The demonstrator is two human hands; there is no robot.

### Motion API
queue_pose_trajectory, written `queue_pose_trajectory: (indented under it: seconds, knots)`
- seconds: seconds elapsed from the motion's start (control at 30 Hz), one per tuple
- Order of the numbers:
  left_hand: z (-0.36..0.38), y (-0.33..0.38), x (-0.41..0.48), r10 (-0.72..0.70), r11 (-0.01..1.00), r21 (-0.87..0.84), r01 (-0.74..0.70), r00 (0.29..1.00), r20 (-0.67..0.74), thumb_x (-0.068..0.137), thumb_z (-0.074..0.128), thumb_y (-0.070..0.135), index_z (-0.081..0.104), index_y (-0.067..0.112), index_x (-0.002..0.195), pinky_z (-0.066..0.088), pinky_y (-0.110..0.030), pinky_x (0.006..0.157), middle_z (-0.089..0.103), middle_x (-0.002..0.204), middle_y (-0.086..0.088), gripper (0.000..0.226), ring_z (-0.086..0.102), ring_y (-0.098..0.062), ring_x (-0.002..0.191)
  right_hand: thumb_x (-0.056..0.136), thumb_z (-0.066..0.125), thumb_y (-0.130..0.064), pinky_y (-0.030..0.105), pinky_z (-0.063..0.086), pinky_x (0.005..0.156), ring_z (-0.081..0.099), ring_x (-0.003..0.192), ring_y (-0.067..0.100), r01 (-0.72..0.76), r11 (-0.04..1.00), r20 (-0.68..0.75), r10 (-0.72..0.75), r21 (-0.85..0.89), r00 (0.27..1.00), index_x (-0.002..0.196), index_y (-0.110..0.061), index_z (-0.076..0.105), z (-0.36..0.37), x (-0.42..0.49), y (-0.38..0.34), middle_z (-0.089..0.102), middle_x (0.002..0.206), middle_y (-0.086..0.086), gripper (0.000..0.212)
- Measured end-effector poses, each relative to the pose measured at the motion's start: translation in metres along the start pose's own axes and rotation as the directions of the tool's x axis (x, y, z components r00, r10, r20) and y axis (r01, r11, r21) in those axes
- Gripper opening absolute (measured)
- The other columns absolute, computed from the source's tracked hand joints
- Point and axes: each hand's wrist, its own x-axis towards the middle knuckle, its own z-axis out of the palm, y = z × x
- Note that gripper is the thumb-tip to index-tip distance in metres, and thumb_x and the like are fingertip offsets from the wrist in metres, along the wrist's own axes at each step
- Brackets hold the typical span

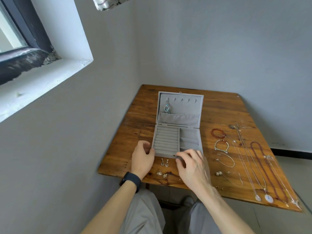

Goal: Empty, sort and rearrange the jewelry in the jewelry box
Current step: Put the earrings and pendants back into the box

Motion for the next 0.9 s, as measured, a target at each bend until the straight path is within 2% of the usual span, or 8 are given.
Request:
queue_pose_trajectory:
  seconds: [0.13, 0.27, 0.47, 0.57, 0.63, 0.73, 0.8, 0.9]
  knots:
    - [0.008, -0.014, -0.025, 0.084, 0.996, 0.043, -0.081, 0.994, -0.072, 0.09, 0.067, 0.02, 0.056, 0.027, 0.105, 0.039, -0.021, 0.085, 0.056, 0.107, 0.012, 0.02, 0.053, -0.006, 0.102, 0.087, 0.068, -0.043, 0.036, 0.046, 0.074, 0.056, 0.089, 0.018, -0.072, 0.993, 0.019, 0.074, -0.096, 0.997, 0.099, -0.029, 0.078, 0.013, -0.008, -0.018, 0.07, 0.093, -0.01, 0.021]
    - [0.011, -0.015, -0.033, 0.046, 0.999, 0.014, -0.044, 0.985, -0.164, 0.089, 0.066, 0.019, 0.055, 0.026, 0.097, 0.037, -0.022, 0.084, 0.054, 0.112, 0.013, 0.016, 0.054, -0.008, 0.106, 0.092, 0.056, -0.057, 0.037, 0.037, 0.076, 0.055, 0.093, 0.018, -0.165, 0.966, 0.075, 0.183, -0.198, 0.98, 0.1, -0.031, 0.077, 0.02, -0.002, -0.032, 0.071, 0.098, -0.009, 0.035]
    - [0.014, -0.025, -0.039, 0.158, 0.96, 0.237, -0.149, 0.987, -0.018, 0.088, 0.066, 0.025, 0.069, 0.029, 0.102, 0.032, -0.019, 0.098, 0.043, 0.142, 0.01, 0.015, 0.042, -0.008, 0.129, 0.093, 0.061, -0.047, 0.037, 0.038, 0.078, 0.056, 0.097, 0.018, -0.241, 0.949, 0.09, 0.263, -0.202, 0.961, 0.103, -0.033, 0.077, 0.027, 0.003, -0.045, 0.071, 0.101, -0.01, 0.023]
    - [0.013, -0.022, -0.035, 0.12, 0.973, 0.198, -0.116, 0.993, -0.009, 0.089, 0.065, 0.03, 0.07, 0.031, 0.103, 0.029, -0.019, 0.099, 0.04, 0.144, 0.01, 0.015, 0.038, -0.01, 0.133, 0.093, 0.063, -0.044, 0.035, 0.045, 0.08, 0.058, 0.098, 0.017, -0.284, 0.957, 0.101, 0.289, -0.061, 0.952, 0.101, -0.034, 0.076, 0.024, 0.001, -0.043, 0.071, 0.101, -0.013, 0.018]
    - [0.014, -0.021, -0.033, 0.103, 0.979, 0.175, -0.1, 0.995, -0.012, 0.09, 0.066, 0.033, 0.071, 0.031, 0.103, 0.027, -0.019, 0.101, 0.04, 0.145, 0.008, 0.014, 0.037, -0.011, 0.135, 0.091, 0.067, -0.041, 0.032, 0.049, 0.076, 0.059, 0.094, 0.014, -0.313, 0.938, 0.103, 0.3, 0.146, 0.948, 0.096, -0.034, 0.076, 0.017, -0.002, -0.039, 0.071, 0.095, -0.014, 0.013]
    - [0.018, -0.016, -0.032, 0.069, 0.988, 0.142, -0.065, 0.997, -0.023, 0.09, 0.068, 0.038, 0.073, 0.027, 0.104, 0.024, -0.019, 0.104, 0.038, 0.147, 0.005, 0.018, 0.034, -0.013, 0.136, 0.09, 0.071, -0.037, 0.016, 0.047, 0.074, 0.061, 0.092, 0.001, -0.325, 0.82, 0.083, 0.325, 0.471, 0.942, 0.092, -0.039, 0.074, -0.001, -0.012, -0.032, 0.069, 0.092, -0.022, 0.004]
    - [0.023, -0.011, -0.033, 0.037, 0.991, 0.132, -0.03, 0.998, -0.046, 0.089, 0.07, 0.039, 0.074, 0.026, 0.1, 0.02, -0.018, 0.104, 0.037, 0.147, 0.002, 0.018, 0.034, -0.015, 0.135, 0.089, 0.071, -0.04, 0.004, 0.044, 0.073, 0.061, 0.097, -0.006, -0.343, 0.739, 0.073, 0.371, 0.58, 0.926, 0.092, -0.041, 0.073, -0.013, -0.022, -0.028, 0.071, 0.093, -0.025, 0.004]
    - [0.028, -0.005, -0.032, 0.005, 0.991, 0.135, 0.005, 0.998, -0.068, 0.09, 0.071, 0.034, 0.074, 0.027, 0.093, 0.02, -0.02, 0.105, 0.038, 0.148, -0.001, 0.008, 0.034, -0.019, 0.135, 0.091, 0.07, -0.038, 0.003, 0.046, 0.073, 0.063, 0.096, -0.008, -0.366, 0.659, 0.089, 0.414, 0.657, 0.906, 0.096, -0.036, 0.074, -0.027, -0.033, -0.018, 0.072, 0.094, -0.026, 0.007]
